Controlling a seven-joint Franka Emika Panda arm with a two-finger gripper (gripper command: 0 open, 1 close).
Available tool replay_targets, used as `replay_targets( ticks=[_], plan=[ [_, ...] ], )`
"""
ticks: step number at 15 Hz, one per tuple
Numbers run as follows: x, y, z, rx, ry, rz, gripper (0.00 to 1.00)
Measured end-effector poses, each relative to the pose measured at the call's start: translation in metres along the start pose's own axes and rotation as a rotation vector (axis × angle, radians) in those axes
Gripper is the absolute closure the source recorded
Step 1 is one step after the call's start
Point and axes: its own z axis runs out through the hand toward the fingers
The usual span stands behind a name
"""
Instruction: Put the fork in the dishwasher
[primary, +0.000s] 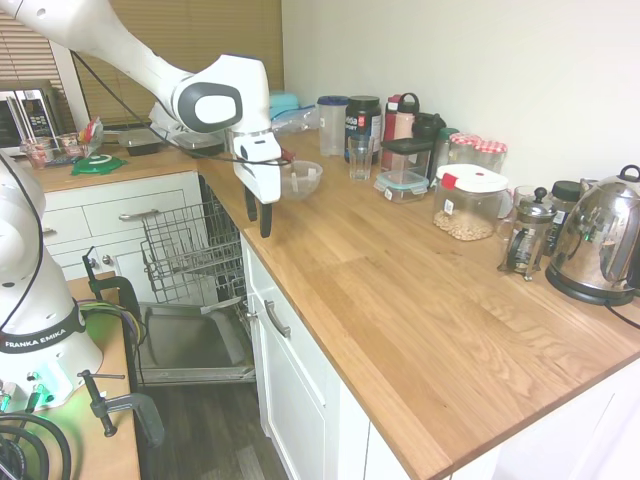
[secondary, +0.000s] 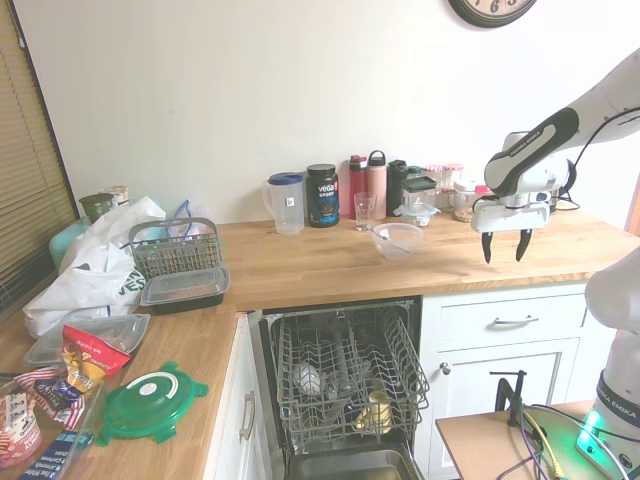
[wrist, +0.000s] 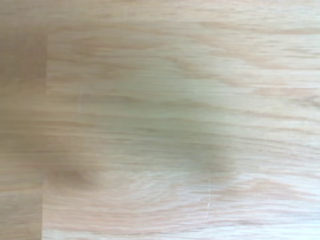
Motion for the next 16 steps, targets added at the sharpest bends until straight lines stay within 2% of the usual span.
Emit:
replay_targets(
  ticks=[3,6,11,13,16],
  plan=[
    [-0.003,-0.002,-0.003,0.000,0.001,-0.004,0.00],
    [-0.039,-0.018,-0.046,0.081,0.022,-0.057,0.00],
    [-0.134,-0.039,-0.144,0.232,0.145,-0.211,0.00],
    [-0.142,-0.060,-0.161,0.273,0.159,-0.237,0.00],
    [-0.134,-0.107,-0.159,0.318,0.148,-0.260,0.00]
  ],
)
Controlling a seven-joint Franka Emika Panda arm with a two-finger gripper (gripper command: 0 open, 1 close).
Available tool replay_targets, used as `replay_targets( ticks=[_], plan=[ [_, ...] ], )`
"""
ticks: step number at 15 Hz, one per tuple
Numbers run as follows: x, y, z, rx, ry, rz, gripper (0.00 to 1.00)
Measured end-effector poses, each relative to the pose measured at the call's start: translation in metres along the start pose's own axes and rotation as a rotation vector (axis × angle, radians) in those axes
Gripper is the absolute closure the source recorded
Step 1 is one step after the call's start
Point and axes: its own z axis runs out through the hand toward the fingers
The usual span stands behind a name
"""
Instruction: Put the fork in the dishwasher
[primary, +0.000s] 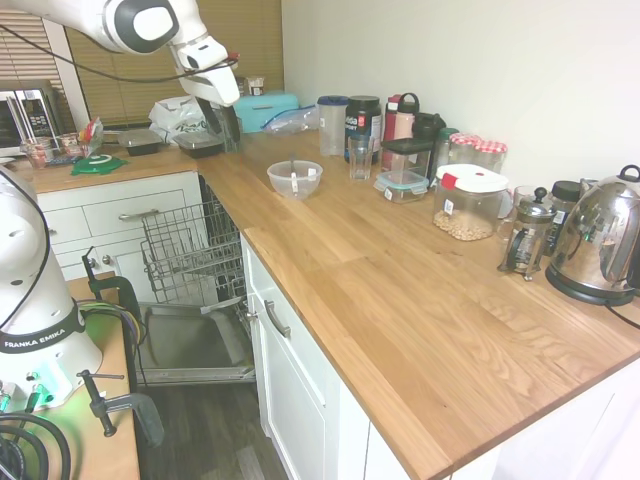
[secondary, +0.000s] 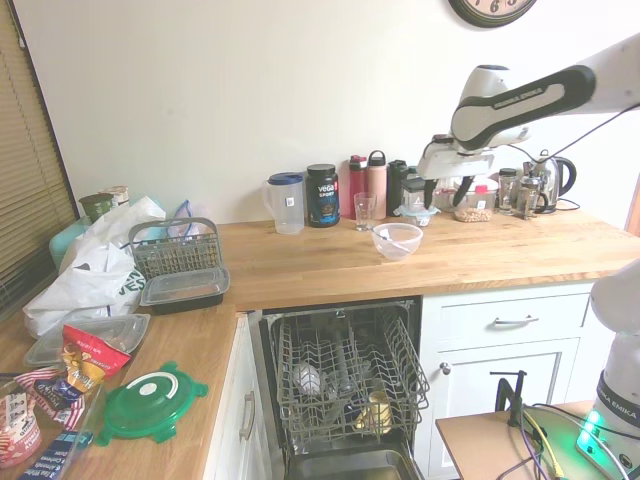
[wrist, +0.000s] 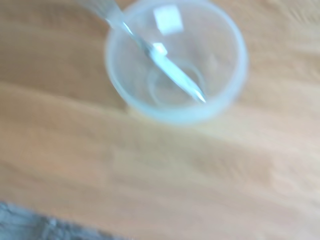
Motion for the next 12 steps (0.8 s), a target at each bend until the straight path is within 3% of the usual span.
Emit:
replay_targets(
  ticks=[2,5,12],
  plan=[
    [0.008,-0.027,0.025,0.006,-0.003,-0.021,0.00],
    [0.021,-0.059,0.065,-0.029,-0.008,-0.029,0.00],
    [0.056,-0.085,0.128,-0.073,-0.038,0.001,0.00]
  ],
)
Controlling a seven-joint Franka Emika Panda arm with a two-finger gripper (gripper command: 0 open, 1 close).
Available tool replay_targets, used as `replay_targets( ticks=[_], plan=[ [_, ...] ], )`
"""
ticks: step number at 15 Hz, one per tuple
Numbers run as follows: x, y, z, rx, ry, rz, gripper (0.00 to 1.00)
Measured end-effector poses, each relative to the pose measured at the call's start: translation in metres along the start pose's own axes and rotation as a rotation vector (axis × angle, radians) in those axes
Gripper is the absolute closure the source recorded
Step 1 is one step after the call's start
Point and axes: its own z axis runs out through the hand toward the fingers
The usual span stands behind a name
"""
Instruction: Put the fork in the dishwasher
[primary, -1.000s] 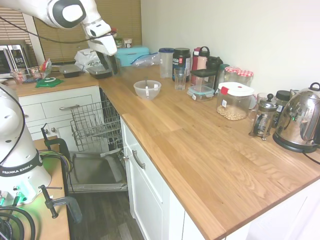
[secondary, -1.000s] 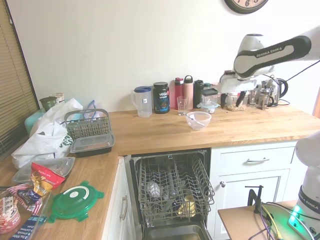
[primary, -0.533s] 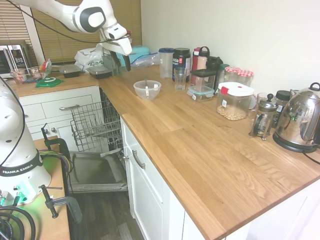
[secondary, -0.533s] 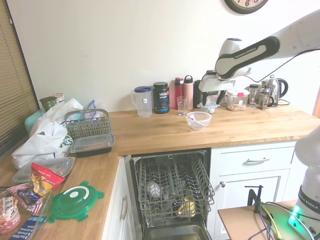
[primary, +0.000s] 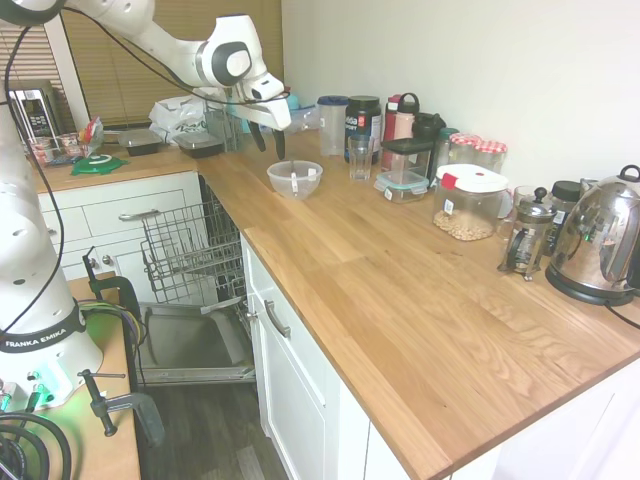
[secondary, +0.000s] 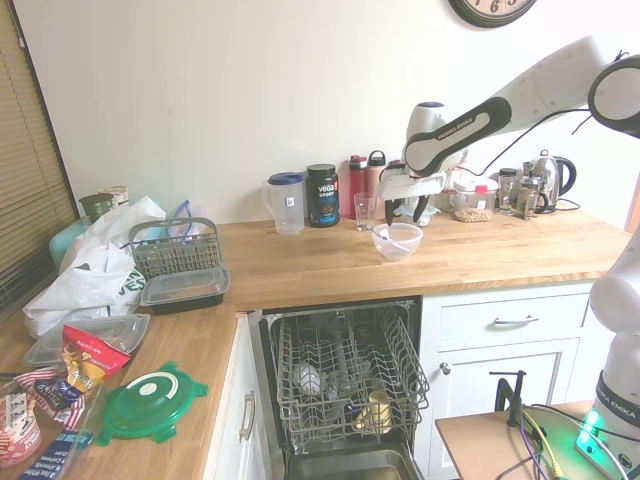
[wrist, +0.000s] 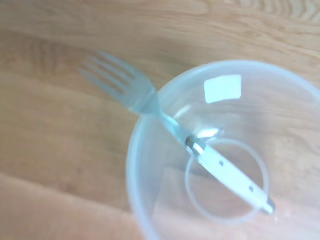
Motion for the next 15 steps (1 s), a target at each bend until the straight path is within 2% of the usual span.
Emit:
replay_targets(
  ticks=[9,12,15],
  plan=[
    [0.036,-0.012,0.059,-0.040,-0.021,0.017,0.00],
    [0.045,-0.019,0.065,-0.040,-0.024,0.022,0.00],
    [0.040,-0.028,0.083,-0.095,-0.049,-0.003,0.00]
  ],
)
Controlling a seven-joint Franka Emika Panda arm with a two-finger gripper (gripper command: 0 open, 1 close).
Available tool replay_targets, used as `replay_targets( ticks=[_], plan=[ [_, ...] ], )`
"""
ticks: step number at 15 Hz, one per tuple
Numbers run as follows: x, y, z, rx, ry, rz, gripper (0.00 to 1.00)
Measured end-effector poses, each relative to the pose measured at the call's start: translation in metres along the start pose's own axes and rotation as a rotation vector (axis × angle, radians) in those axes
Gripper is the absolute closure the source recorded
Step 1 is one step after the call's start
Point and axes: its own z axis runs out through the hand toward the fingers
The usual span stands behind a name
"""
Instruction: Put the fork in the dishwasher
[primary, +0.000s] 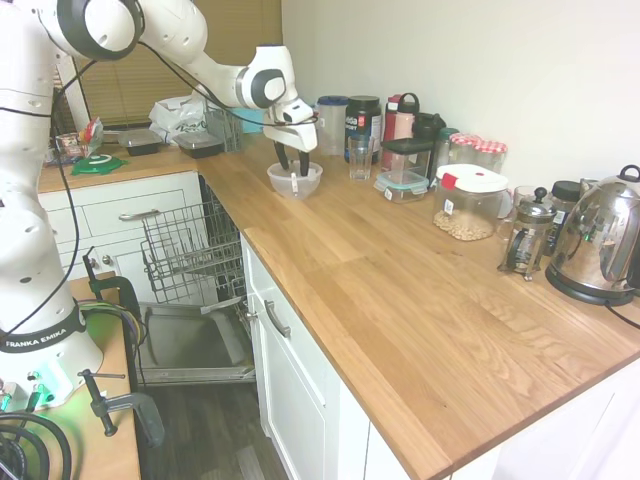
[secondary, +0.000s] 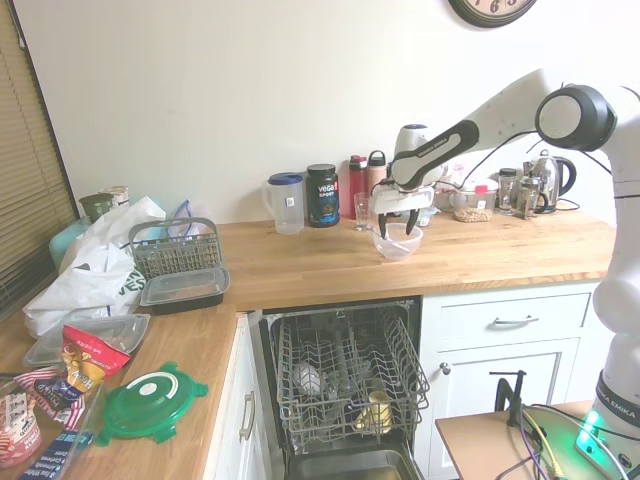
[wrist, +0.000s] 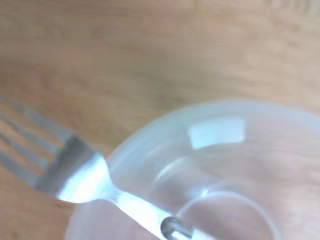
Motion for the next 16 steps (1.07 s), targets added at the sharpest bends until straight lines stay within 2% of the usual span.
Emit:
replay_targets(
  ticks=[1,2,5,16],
  plan=[
    [-0.002,0.000,0.011,-0.028,-0.009,-0.010,0.00],
    [-0.002,0.001,0.022,-0.050,-0.016,-0.019,1.00],
    [0.001,0.005,0.038,-0.074,-0.022,-0.033,1.00],
    [-0.005,-0.003,0.033,-0.073,-0.011,-0.057,1.00]
  ],
)
